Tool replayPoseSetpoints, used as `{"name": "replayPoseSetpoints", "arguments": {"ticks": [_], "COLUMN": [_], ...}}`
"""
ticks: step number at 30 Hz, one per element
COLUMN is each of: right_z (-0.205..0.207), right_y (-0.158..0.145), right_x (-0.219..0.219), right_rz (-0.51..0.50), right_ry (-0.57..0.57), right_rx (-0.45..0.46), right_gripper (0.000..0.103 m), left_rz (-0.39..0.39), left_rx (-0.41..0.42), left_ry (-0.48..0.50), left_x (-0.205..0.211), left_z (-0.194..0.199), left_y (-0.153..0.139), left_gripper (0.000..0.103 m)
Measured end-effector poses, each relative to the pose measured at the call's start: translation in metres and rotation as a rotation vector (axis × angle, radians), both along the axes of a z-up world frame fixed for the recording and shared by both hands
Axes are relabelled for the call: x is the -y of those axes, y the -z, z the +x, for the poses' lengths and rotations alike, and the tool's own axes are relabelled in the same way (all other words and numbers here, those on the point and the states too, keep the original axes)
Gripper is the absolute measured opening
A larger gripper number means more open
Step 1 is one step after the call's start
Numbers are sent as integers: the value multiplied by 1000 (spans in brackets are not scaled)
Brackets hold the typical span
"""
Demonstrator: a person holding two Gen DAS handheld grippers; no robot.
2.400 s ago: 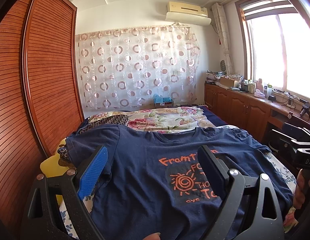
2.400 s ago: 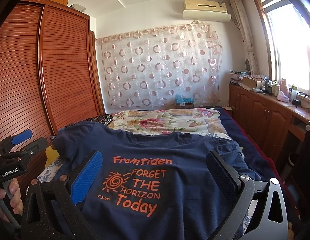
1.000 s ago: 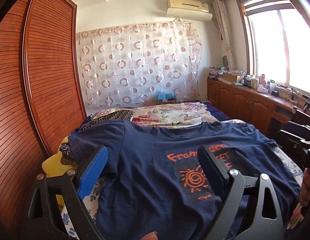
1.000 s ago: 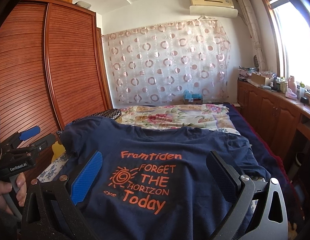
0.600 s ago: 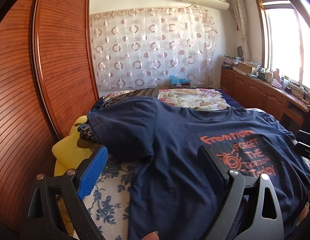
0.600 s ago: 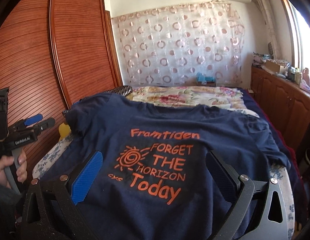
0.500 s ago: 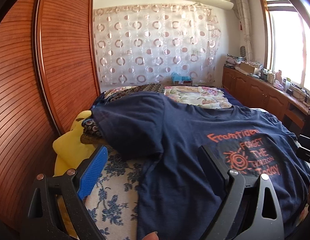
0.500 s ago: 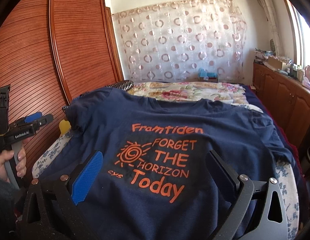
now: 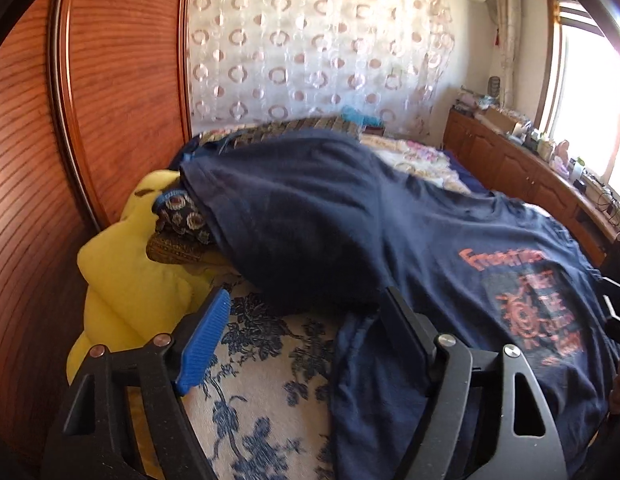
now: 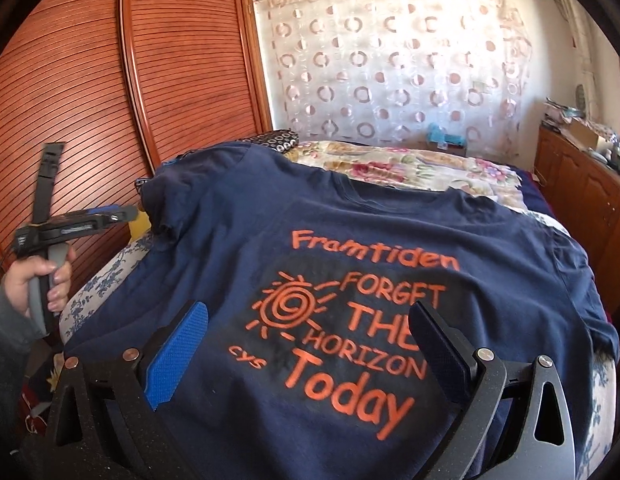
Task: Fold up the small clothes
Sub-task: 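Lower the left gripper to the T-shirt side edge and close on it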
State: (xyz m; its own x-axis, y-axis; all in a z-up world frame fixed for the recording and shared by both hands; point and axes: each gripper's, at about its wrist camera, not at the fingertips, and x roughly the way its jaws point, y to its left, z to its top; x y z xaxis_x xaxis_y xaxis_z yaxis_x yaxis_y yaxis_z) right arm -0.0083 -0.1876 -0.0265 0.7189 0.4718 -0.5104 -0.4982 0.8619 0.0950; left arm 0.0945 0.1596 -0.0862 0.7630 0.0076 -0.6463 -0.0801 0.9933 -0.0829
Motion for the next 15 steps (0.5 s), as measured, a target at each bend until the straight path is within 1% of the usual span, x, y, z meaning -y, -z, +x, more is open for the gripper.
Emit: {"name": "replayPoseSetpoints", "arguments": {"ticks": [3,9,12,14,15], "right_z": [-2,4,5,6,6], "right_y": [0,4,4,4,4], "right_x": [3,1,-1,-3,-4], "right_rz": [5,5,0,-3,-4], "right_ry": [-10,-4,0,2,3], "right_rx": [-2,-10,-11,-13,-14], "right_gripper": [101,101,101,101,101], "left_rz": [-23,-72,-73,-82,-89], "left_rx": [-55,-131,-163,-170,-178], "left_ry": [2,-1,14,32,54], "left_x": [-10,-26,-25,-25,-22], "left_z": [14,40,47,47,47], "left_y": [13,33,39,39,39], "left_gripper": [78,78,70,59,47]}}
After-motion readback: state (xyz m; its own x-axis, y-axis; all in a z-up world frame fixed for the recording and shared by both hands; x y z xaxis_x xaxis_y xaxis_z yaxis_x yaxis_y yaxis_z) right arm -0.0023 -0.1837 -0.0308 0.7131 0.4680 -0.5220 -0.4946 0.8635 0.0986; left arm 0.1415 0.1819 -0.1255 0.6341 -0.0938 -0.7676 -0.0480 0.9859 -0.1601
